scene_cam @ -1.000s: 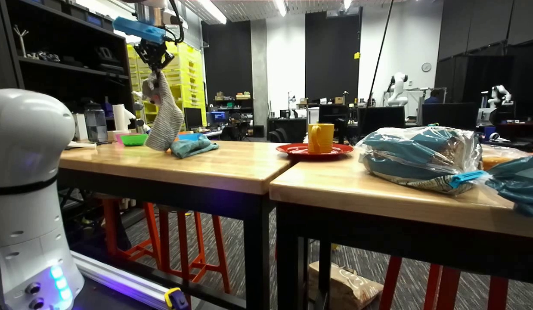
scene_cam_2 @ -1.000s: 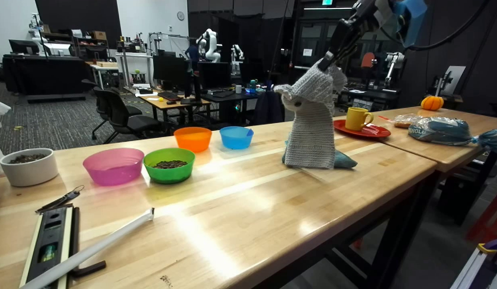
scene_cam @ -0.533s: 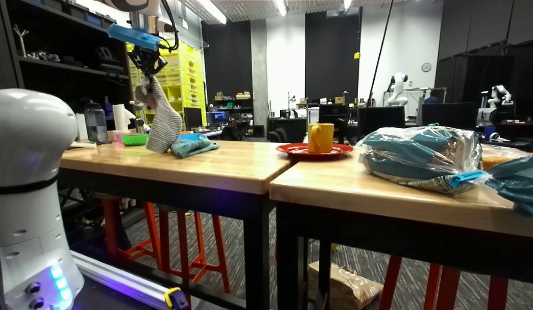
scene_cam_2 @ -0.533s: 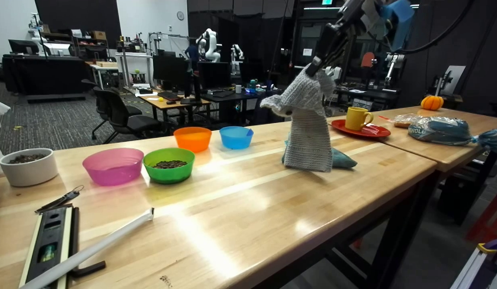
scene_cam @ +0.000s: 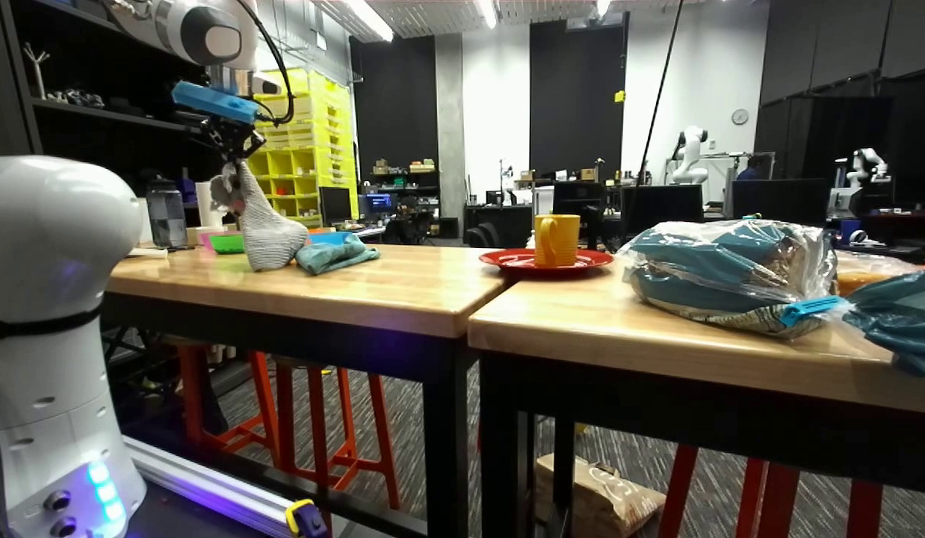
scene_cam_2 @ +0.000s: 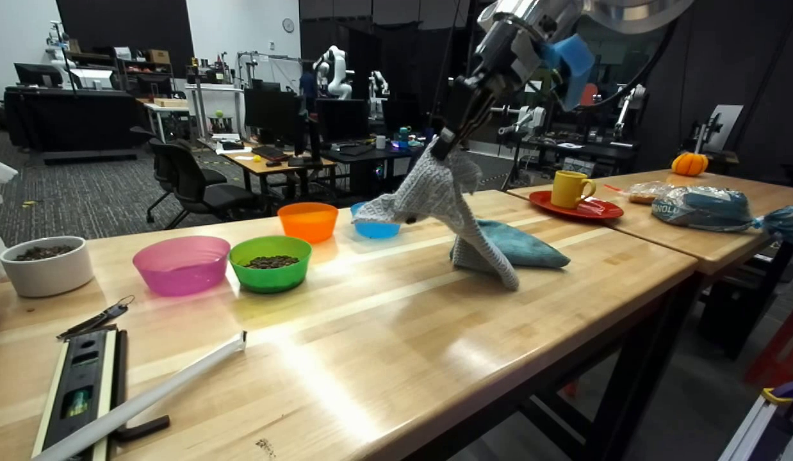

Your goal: Unfold the grey cotton material

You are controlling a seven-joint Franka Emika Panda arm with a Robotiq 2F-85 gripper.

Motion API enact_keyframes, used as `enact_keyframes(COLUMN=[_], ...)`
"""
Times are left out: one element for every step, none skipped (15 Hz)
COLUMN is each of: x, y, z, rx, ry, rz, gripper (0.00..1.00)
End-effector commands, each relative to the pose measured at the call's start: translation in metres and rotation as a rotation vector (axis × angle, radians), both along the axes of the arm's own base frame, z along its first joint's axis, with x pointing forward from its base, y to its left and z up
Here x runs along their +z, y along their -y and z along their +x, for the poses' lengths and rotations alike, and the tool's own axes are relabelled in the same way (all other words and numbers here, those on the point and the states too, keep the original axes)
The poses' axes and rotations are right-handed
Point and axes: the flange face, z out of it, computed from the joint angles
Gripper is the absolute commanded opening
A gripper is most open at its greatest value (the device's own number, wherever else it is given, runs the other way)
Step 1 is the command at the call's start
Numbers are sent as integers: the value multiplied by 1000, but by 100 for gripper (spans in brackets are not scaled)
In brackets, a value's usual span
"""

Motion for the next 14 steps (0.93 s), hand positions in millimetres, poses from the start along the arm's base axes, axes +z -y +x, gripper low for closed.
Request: enact_keyframes(x=[-10, -15, -19, -24, -30, -33, -36, -37, -38, -39, -39, -39, -41, -43], y=[-32, -41, -47, -54, -60, -63, -64, -65, -64, -64, -63, -59, -54, -46], z=[12, 13, 15, 16, 16, 16, 15, 15, 15, 14, 13, 11, 9, 8], rx=[36, 37, 38, 57, 68, 78, 87, 95, 101, 116, 121, 124, 122, 113], ry=[-9, -7, -3, -12, -18, -27, -36, -43, -52, -66, -74, -81, -91, -101], rz=[21, 18, 13, 13, 8, 4, 1, -2, -3, 7, 12, 12, 8, -2], gripper=[1, 1, 1, 22, 32, 36, 42, 49, 55, 62, 69, 76, 82, 90])
